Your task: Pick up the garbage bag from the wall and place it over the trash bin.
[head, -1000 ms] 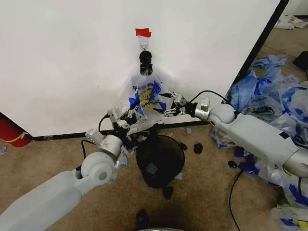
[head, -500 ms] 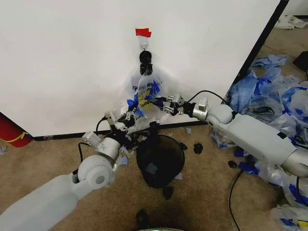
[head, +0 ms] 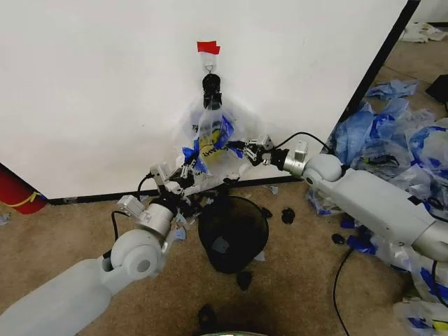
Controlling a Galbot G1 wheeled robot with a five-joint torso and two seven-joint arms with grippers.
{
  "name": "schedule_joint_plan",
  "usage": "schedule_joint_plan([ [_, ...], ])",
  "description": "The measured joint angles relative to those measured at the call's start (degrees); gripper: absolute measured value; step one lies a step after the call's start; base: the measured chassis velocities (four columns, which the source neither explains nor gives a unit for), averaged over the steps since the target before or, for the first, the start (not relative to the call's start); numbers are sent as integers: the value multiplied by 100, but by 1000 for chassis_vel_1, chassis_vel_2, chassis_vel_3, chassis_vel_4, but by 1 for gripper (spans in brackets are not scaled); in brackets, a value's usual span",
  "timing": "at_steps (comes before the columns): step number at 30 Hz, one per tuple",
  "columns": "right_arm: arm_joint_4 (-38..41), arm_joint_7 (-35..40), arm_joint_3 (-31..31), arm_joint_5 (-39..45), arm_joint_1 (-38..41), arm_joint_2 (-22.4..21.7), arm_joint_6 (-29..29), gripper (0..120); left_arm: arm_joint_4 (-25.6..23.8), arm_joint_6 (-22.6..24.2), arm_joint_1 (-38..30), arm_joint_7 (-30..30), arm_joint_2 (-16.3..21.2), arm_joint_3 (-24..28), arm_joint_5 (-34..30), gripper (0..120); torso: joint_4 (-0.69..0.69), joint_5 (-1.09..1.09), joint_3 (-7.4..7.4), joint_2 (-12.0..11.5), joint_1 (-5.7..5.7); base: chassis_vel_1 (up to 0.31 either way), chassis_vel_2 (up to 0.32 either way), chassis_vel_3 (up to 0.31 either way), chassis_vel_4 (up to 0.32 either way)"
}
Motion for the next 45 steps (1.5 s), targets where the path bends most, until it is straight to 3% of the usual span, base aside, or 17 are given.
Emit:
schedule_joint_plan([
  [15,93,-954,993,1633,-648,-292,53,0,-63,-3,246,0,63,-192,96,0,1,1,0,1,0,0,0,0,0],
  [33,308,-1282,1613,1811,-1393,-424,-14,0,-90,-3,230,-25,67,-221,86,0,2,1,0,1,0,0,0,0,0],
  [39,545,-1436,2101,1854,-1969,-412,-118,0,-448,170,645,-32,238,-488,68,0,0,1,0,1,0,0,0,0,0],
  [45,592,-1389,2372,1716,-2500,-218,-59,0,-472,271,1041,4,365,-662,273,0,3,3,0,1,0,0,0,0,0],
])
